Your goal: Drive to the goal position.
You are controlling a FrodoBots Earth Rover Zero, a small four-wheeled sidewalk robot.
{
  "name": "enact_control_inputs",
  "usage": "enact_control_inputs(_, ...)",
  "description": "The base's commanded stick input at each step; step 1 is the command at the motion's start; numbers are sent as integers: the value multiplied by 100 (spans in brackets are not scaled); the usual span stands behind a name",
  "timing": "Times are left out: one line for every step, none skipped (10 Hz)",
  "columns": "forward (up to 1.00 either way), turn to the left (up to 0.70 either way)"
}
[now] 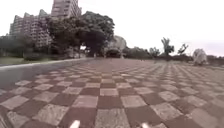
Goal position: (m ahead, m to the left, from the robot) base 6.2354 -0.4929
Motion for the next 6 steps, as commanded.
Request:
enact_control_inputs(70,2)
enact_control_inputs(70,2)
enact_control_inputs(70,2)
enact_control_inputs(70,2)
enact_control_inputs(70,2)
enact_control_inputs(70,2)
